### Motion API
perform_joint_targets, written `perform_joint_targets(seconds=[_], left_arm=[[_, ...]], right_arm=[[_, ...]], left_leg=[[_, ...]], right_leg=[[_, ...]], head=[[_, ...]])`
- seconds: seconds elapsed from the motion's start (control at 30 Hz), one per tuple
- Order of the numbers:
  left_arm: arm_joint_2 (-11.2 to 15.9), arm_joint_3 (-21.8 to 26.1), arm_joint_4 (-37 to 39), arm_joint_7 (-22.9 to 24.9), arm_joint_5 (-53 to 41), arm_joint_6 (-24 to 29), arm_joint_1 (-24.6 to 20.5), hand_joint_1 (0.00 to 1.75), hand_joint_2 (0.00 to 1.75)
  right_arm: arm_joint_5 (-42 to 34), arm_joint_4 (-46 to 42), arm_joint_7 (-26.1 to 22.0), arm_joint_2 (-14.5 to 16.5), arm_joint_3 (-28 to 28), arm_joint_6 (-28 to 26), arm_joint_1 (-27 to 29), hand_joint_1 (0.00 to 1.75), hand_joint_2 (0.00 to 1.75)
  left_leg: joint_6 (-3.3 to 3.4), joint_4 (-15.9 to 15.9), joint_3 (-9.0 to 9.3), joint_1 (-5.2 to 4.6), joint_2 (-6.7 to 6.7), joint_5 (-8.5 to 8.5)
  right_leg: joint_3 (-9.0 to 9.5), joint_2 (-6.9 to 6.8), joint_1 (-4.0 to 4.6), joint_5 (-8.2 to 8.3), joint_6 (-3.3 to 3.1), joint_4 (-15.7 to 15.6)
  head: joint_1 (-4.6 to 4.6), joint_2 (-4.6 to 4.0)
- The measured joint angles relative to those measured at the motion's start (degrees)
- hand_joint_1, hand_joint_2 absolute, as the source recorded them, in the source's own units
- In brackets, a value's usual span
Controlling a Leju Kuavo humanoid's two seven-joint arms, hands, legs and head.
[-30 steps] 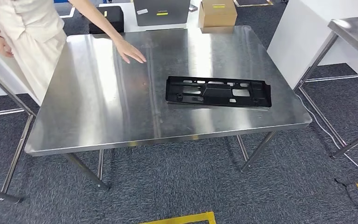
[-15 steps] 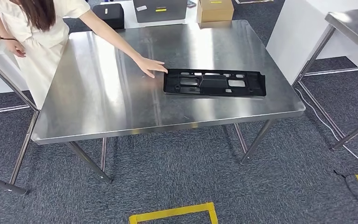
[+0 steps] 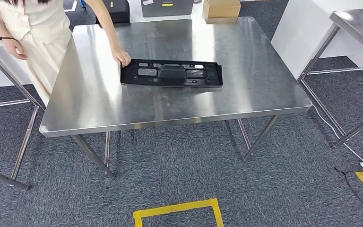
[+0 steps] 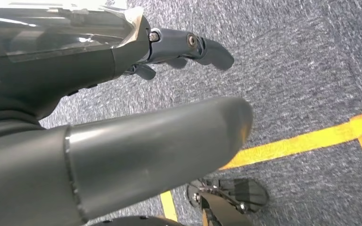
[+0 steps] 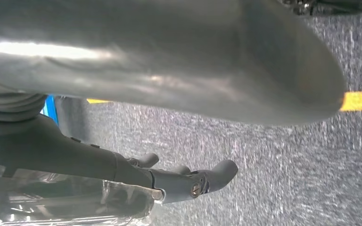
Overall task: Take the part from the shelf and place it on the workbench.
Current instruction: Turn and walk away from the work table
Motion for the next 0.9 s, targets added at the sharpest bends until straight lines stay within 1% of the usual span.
perform_joint_targets(seconds=[0.03, 0.1, 0.17, 0.27, 0.4, 0.53, 0.7, 0.9], left_arm=[[0.0, 0.0, 0.0, 0.0, -0.1, 0.0, 0.0, 0.00, 0.00], [0.0, 0.0, 0.0, -0.2, -0.3, 0.1, 0.0, 0.00, 0.00], [0.0, 0.0, 0.0, -0.3, -0.6, 0.2, 0.0, 0.00, 0.00], [0.0, -0.2, 0.0, -0.2, -1.4, 0.1, 0.0, 0.00, 0.00], [0.0, -1.0, 0.0, 0.4, -3.3, -0.3, -0.4, 0.00, 0.00], [-0.2, -2.3, 0.0, 1.4, -4.7, -0.2, -1.8, 0.00, 0.00], [-0.8, -3.3, 0.0, 1.9, -5.1, 0.2, -3.0, 0.00, 0.00], [-0.9, -4.6, 0.0, 2.0, -6.7, -1.0, -4.2, 0.00, 0.00]], right_arm=[[-0.1, 0.0, 0.0, 0.0, 0.0, -0.1, 0.0, 0.00, 0.00], [-0.3, 0.0, 0.0, 0.0, 0.0, -0.3, 0.0, 0.00, 0.00], [-0.5, 0.0, 0.0, 0.1, 0.0, -0.4, 0.0, 0.00, 0.00], [-1.2, 0.0, 0.0, 0.1, 0.0, -0.5, 0.0, 0.00, 0.00], [-3.0, 0.0, -0.3, 0.1, -0.2, -1.2, 0.0, 0.00, 0.00], [-4.9, 0.0, -0.8, 0.2, -1.0, -1.7, 0.0, 0.00, 0.00], [-5.6, 0.0, -1.0, 0.2, -1.8, -1.7, 0.0, 0.00, 0.00], [-7.5, 0.0, -1.2, 0.2, -3.0, -3.5, 0.0, 0.00, 0.00]], left_leg=[[0.15, 0.0, -0.07, -0.27, 0.03, 0.12], [0.63, 0.0, -0.17, -0.84, 0.05, 0.30], [1.01, 0.0, -0.36, -1.19, 0.06, 0.50], [1.43, 0.1, -0.68, -1.43, 0.07, 0.78], [1.53, 0.2, -0.75, -1.54, 0.06, 0.84], [1.55, 0.2, -0.80, -1.53, 0.06, 0.87], [1.55, 0.2, -0.79, -1.43, 0.07, 0.91], [1.56, 0.2, -0.83, -1.39, 0.07, 1.00]], right_leg=[[-0.12, 0.03, 0.05, 0.14, -0.11, -0.1], [-0.14, 0.07, -0.08, 0.60, 0.46, -0.2], [-0.08, 0.11, -0.29, 0.98, 1.03, -0.3], [-0.15, 0.14, -0.50, 1.32, 1.49, -0.4], [-0.22, 0.14, -0.58, 1.42, 1.64, -0.5], [-0.24, 0.14, -0.59, 1.50, 1.77, -0.5], [-0.27, 0.16, -0.52, 1.52, 1.80, -0.4], [-0.34, 0.16, -0.50, 1.52, 1.80, -0.4]], head=[[0.05, 0.00], [0.11, 0.01], [0.13, 0.00], [0.14, 0.01], [0.14, 0.01], [0.12, 0.00], [0.11, 0.01], [0.12, -0.01]])
